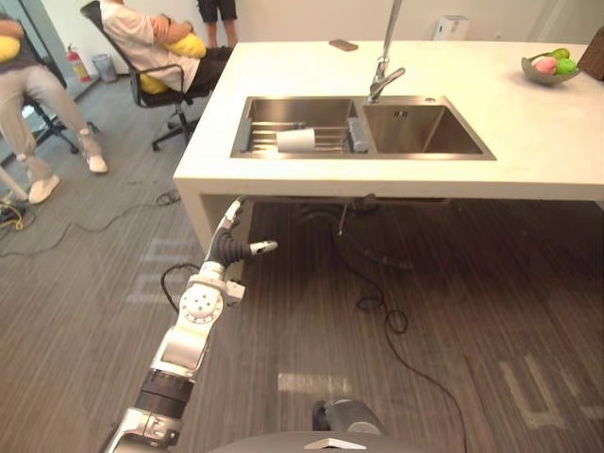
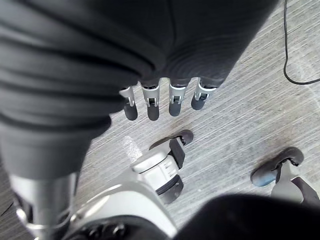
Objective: Walk over to the sink, pick up the cup, carry it to the dishwasher, place the cup inside the dishwasher, then close the dishwasher door
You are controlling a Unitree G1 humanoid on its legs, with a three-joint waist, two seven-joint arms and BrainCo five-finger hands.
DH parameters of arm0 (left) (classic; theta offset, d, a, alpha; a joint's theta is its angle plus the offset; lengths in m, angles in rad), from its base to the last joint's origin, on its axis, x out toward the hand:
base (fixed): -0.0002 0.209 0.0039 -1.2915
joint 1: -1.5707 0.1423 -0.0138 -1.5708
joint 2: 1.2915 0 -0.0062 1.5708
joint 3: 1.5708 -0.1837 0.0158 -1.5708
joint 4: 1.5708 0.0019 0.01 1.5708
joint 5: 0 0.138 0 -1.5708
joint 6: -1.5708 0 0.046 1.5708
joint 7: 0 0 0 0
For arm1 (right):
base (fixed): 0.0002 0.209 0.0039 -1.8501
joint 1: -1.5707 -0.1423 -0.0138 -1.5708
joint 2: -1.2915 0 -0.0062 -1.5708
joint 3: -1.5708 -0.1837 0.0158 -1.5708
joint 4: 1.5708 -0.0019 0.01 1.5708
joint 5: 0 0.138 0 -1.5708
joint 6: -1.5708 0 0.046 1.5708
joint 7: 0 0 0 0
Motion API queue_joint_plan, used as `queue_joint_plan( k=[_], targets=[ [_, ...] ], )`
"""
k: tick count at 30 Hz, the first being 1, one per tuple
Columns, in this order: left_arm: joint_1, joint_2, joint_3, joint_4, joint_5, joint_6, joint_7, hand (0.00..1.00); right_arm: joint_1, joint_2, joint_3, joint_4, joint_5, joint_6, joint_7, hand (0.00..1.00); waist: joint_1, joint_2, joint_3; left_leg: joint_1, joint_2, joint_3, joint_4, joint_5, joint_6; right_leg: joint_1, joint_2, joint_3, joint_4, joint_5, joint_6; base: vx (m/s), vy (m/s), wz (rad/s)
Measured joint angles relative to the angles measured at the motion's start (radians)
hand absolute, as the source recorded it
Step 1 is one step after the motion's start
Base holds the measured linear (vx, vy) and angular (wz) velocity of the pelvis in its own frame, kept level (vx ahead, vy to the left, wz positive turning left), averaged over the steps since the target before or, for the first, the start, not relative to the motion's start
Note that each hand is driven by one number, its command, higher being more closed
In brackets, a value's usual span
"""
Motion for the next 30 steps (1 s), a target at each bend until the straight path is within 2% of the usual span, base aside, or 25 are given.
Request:
queue_joint_plan(
  k=[1,2,3,5,6,7,8,9,10,11,12,13,14,16,19,21,22,23,24,25,27,28,30],
  targets=[
    [0.011,-0.006,0.0,-0.033,0.0,0.001,0.001,0.0,-0.002,-0.012,0.001,-0.002,0.001,0.01,-0.009,0.0,0.011,0.023,-0.007,-0.099,0.036,-0.018,0.209,0.093,0.007,0.049,0.028,0.005,-0.04,-0.009,-0.015,0.37,-0.137,-0.22],
    [0.017,-0.015,0.005,-0.054,0.002,0.002,0.003,0.0,0.004,-0.022,0.002,-0.004,0.004,0.016,-0.012,0.0,0.024,0.025,-0.004,-0.168,0.07,-0.02,0.367,0.139,0.022,0.088,0.054,0.016,-0.07,-0.015,-0.027,0.45,-0.126,-0.34],
    [0.033,-0.02,0.015,-0.091,0.008,0.003,0.01,0.0,0.006,-0.028,0.002,-0.001,0.004,0.024,-0.022,0.0,0.031,0.033,0.0,-0.243,0.095,-0.015,0.54,0.121,0.034,0.151,0.077,0.026,-0.104,-0.024,-0.045,0.38,-0.08,-0.27],
    [0.038,-0.009,0.034,-0.102,0.02,0.0,0.012,0.0,0.006,-0.034,0.0,0.022,0.004,0.024,-0.046,0.0,0.035,0.026,0.002,-0.326,0.074,0.006,0.584,0.049,0.049,0.259,0.08,0.028,-0.174,-0.019,-0.066,0.36,-0.056,-0.21],
    [0.038,-0.007,0.043,-0.103,0.02,-0.002,0.013,0.0,0.001,-0.041,-0.001,0.035,0.004,0.022,-0.046,0.0,0.039,0.025,0.002,-0.337,0.064,0.022,0.547,0.028,0.053,0.283,0.077,0.032,-0.19,-0.005,-0.066,0.37,-0.006,-0.31],
    [0.037,0.003,0.059,-0.113,0.021,-0.004,0.017,0.0,-0.001,-0.051,0.001,0.041,0.005,0.021,-0.048,0.0,0.05,0.022,0.001,-0.362,0.044,0.056,0.433,-0.009,0.065,0.315,0.065,0.032,-0.217,0.007,-0.07,0.27,0.028,-0.34],
    [0.037,0.01,0.062,-0.124,0.021,-0.005,0.018,0.0,-0.001,-0.055,0.001,0.04,0.005,0.021,-0.05,0.0,0.057,0.018,0.002,-0.369,0.03,0.071,0.361,-0.02,0.071,0.326,0.057,0.034,-0.227,0.011,-0.065,0.13,0.046,-0.39],
    [0.037,0.031,0.062,-0.157,0.021,-0.008,0.018,0.0,-0.004,-0.056,0.001,0.041,0.004,0.02,-0.053,0.0,0.065,0.002,0.003,-0.384,-0.016,0.079,0.179,-0.02,0.078,0.344,0.032,0.045,-0.244,0.018,-0.054,-0.07,0.064,-0.36],
    [0.037,0.045,0.063,-0.192,0.025,-0.013,0.018,0.0,-0.01,-0.059,0.001,0.044,0.004,0.02,-0.054,0.0,0.072,-0.016,0.003,-0.384,-0.072,0.064,-0.026,0.025,0.082,0.357,0.004,0.062,-0.259,0.019,-0.029,-0.14,0.073,-0.34],
    [0.035,0.05,0.064,-0.208,0.034,-0.016,0.018,0.0,-0.016,-0.062,0.0,0.047,0.004,0.02,-0.054,0.0,0.076,-0.019,0.002,-0.381,-0.097,0.048,-0.134,0.079,0.082,0.36,-0.006,0.07,-0.262,0.016,-0.009,0.04,0.135,-0.34],
    [0.035,0.056,0.064,-0.236,0.043,-0.022,0.018,0.0,-0.025,-0.066,-0.005,0.045,0.005,0.014,-0.046,0.0,0.082,-0.009,-0.004,-0.367,-0.124,0.009,-0.321,0.248,0.093,0.364,-0.008,0.088,-0.265,0.0,0.024,0.23,0.233,-0.3],
    [0.038,0.067,0.063,-0.249,0.053,-0.026,0.02,0.0,-0.042,-0.061,-0.015,0.061,0.006,0.008,-0.049,0.0,0.082,0.0,-0.006,-0.346,-0.133,-0.009,-0.392,0.377,0.12,0.39,-0.005,0.11,-0.267,-0.032,0.043,0.32,0.244,-0.17],
    [0.042,0.076,0.063,-0.247,0.062,-0.022,0.019,0.0,-0.051,-0.046,-0.017,0.073,0.01,0.006,-0.052,0.0,0.076,-0.03,-0.011,-0.334,-0.161,-0.001,-0.401,0.382,0.127,0.399,-0.039,0.108,-0.266,-0.038,0.053,0.35,0.271,-0.05],
    [0.045,0.083,0.059,-0.264,0.082,-0.022,0.02,0.0,-0.079,-0.015,-0.033,0.078,0.015,0.003,-0.052,0.0,0.099,-0.075,-0.028,-0.3,-0.215,0.028,-0.453,0.35,0.149,0.402,-0.101,0.135,-0.264,-0.05,0.079,0.32,0.231,-0.12],
    [0.045,0.098,0.047,-0.263,0.099,-0.022,0.018,0.0,-0.113,0.013,-0.037,0.079,0.016,0.021,-0.044,0.0,0.102,-0.07,-0.033,-0.256,-0.254,0.035,-0.485,0.32,0.164,0.396,-0.134,0.138,-0.201,-0.043,0.085,0.21,0.165,-0.06],
    [0.041,0.106,0.034,-0.262,0.1,-0.022,0.012,0.0,-0.107,0.01,-0.057,0.077,0.017,0.023,-0.045,0.0,0.097,-0.06,-0.041,-0.215,-0.273,0.021,-0.504,0.297,0.18,0.354,-0.149,0.135,-0.037,-0.041,0.085,0.1,0.142,0.2],
    [0.03,0.109,0.032,-0.256,0.1,-0.022,0.0,0.0,-0.103,0.009,-0.064,0.077,0.022,0.025,-0.044,0.0,0.09,-0.06,-0.042,-0.19,-0.285,0.008,-0.513,0.284,0.186,0.298,-0.162,0.131,0.126,-0.016,0.09,0.05,0.149,0.36],
    [0.019,0.119,0.029,-0.248,0.1,-0.022,-0.012,0.0,-0.101,0.011,-0.067,0.076,0.023,0.024,-0.043,0.0,0.084,-0.064,-0.041,-0.151,-0.298,-0.011,-0.537,0.279,0.192,0.231,-0.178,0.129,0.284,0.054,0.087,0.02,0.125,0.4],
    [0.014,0.124,0.027,-0.243,0.1,-0.022,-0.018,0.0,-0.098,0.011,-0.067,0.076,0.027,0.023,-0.043,0.0,0.079,-0.072,-0.039,-0.132,-0.303,-0.021,-0.549,0.276,0.194,0.206,-0.182,0.128,0.347,0.104,0.086,0.03,0.103,0.47],
    [-0.005,0.132,0.02,-0.226,0.1,-0.023,-0.027,0.0,-0.096,0.013,-0.06,0.076,0.041,0.022,-0.044,0.0,0.067,-0.049,-0.036,-0.091,-0.301,-0.045,-0.559,0.27,0.201,0.166,-0.184,0.129,0.447,0.137,0.089,0.01,0.07,0.43],
    [-0.021,0.158,0.021,-0.203,0.099,-0.023,-0.033,0.0,-0.103,0.018,-0.045,0.077,0.044,0.024,-0.044,0.0,0.064,-0.062,-0.036,-0.077,-0.297,-0.05,-0.552,0.254,0.202,0.1,-0.189,0.104,0.496,0.009,0.084,-0.09,-0.007,0.24],
    [-0.031,0.171,0.019,-0.179,0.098,-0.021,-0.039,0.0,-0.106,0.018,-0.037,0.077,0.047,0.023,-0.044,0.0,0.063,-0.064,-0.035,-0.066,-0.285,-0.046,-0.55,0.246,0.193,0.07,-0.187,0.07,0.442,-0.042,0.084,-0.2,-0.077,0.04],
    [-0.044,0.193,0.015,-0.171,0.096,-0.012,-0.049,0.0,-0.113,0.017,-0.03,0.075,0.047,0.022,-0.043,0.0,0.054,-0.062,-0.036,-0.062,-0.26,-0.046,-0.545,0.227,0.178,0.038,-0.185,0.03,0.284,-0.076,0.082,-0.19,-0.052,-0.03]
  ],
)
